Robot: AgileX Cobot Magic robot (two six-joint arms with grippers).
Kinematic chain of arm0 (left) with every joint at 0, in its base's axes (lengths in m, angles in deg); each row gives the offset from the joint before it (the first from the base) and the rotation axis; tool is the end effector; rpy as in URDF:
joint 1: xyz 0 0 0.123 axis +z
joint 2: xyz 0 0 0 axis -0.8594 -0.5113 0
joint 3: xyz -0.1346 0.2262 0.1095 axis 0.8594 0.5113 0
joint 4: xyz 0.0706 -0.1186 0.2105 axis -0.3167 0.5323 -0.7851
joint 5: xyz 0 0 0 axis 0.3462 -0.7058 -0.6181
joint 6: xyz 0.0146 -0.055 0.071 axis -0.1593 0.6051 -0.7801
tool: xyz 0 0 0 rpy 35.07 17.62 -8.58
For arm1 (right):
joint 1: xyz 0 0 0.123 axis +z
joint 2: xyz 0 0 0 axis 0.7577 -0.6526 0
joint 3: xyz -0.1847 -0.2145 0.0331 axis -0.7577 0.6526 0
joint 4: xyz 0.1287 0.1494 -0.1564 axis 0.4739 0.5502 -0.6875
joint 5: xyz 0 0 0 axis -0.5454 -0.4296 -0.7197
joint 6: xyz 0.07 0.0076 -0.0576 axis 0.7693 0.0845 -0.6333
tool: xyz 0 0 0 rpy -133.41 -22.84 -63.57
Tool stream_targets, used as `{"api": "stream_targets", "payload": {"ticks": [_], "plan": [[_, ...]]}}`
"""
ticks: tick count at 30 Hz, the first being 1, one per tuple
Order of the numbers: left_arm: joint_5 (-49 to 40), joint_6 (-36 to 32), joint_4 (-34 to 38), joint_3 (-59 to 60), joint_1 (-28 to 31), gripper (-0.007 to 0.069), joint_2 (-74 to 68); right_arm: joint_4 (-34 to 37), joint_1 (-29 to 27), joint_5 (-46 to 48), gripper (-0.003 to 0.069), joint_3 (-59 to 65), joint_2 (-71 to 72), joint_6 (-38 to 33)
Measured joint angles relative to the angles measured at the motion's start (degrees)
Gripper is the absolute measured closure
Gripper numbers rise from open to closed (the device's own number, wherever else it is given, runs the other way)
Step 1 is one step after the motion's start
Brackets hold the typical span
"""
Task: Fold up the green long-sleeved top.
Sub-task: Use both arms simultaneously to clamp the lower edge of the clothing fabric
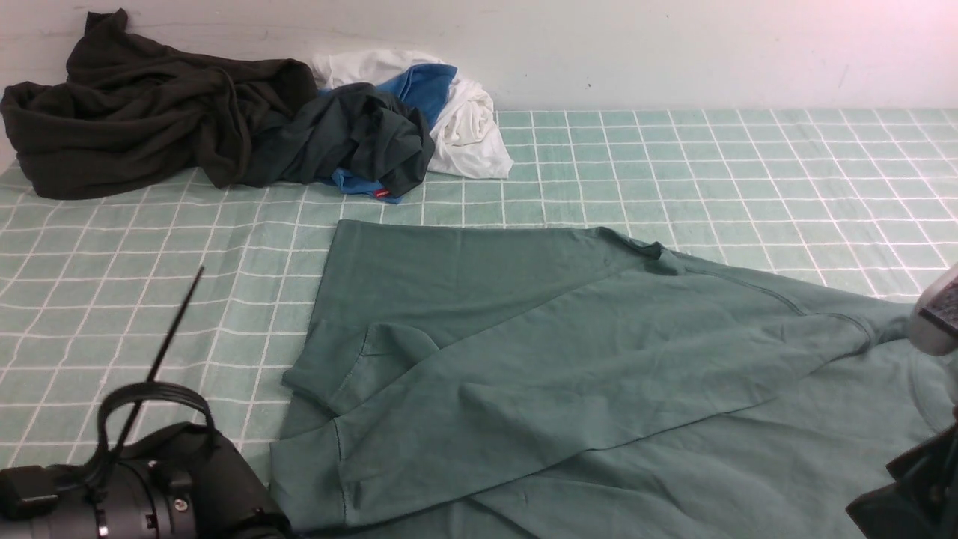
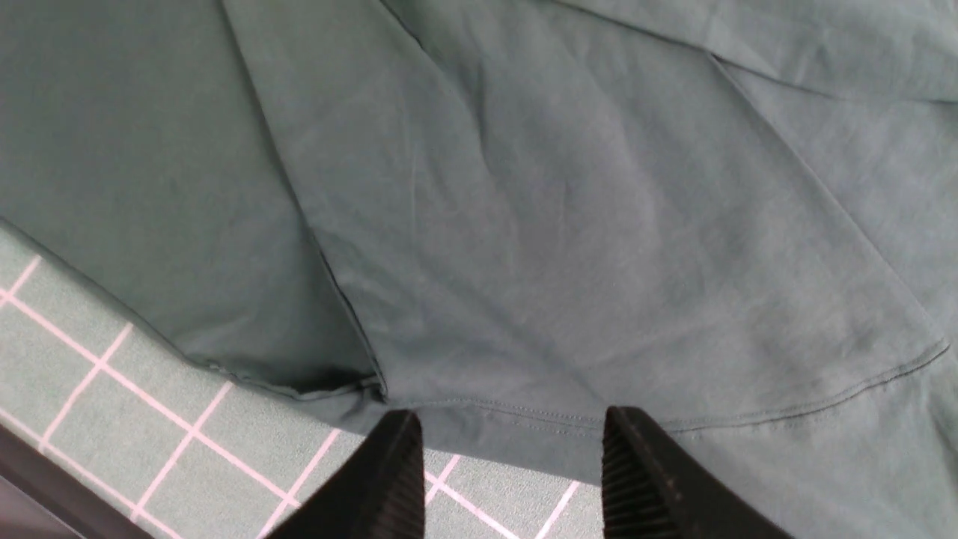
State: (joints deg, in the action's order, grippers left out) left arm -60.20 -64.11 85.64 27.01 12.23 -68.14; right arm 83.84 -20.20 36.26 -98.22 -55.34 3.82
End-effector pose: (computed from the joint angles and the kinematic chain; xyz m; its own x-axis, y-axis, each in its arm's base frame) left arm 0.1336 -0.1420 0.1609 -0.2787 0.9584 0.0615 0.9597 0.2803 -0.0201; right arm 0.1298 0.0746 0.3093 -0.7778 -0.5156 -0.3594 -0.5513 0.8343 -0.0039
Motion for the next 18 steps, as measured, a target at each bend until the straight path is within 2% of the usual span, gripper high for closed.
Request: {"api": "stream_targets", "payload": {"ticks": [5, 8, 9, 11, 12, 14, 18], "plan": [[3.8, 0.4, -2.3, 0.2, -0.4, 0.012, -3.2, 0.2, 0.0, -0.1, 0.0343, -0.1, 0.0, -0.1], [3.6, 2.6, -3.2, -0.3, -0.4, 0.0204, -3.4, 0.2, 0.0, -0.1, 0.0343, -0.1, 0.0, -0.1], [3.6, 2.8, -3.3, -0.4, -0.4, 0.0211, -3.4, 0.2, 0.0, -0.1, 0.0343, -0.1, 0.0, -0.1], [4.0, 6.6, -4.5, -1.0, -0.4, 0.0327, -3.6, 0.2, 0.0, -0.1, 0.0343, -0.1, 0.0, -0.1], [4.0, 6.6, -4.6, -1.0, -0.4, 0.0327, -3.6, 0.2, 0.0, -0.1, 0.0343, -0.1, 0.0, -0.1], [4.7, 10.0, -5.3, -1.3, -0.4, 0.0449, -3.9, 0.2, 0.0, -0.1, 0.0343, -0.1, 0.0, -0.1], [4.9, 12.5, -5.6, -1.4, -0.4, 0.0575, -3.9, 0.2, 0.0, -0.1, 0.0343, -0.2, 0.0, -0.6]]}}
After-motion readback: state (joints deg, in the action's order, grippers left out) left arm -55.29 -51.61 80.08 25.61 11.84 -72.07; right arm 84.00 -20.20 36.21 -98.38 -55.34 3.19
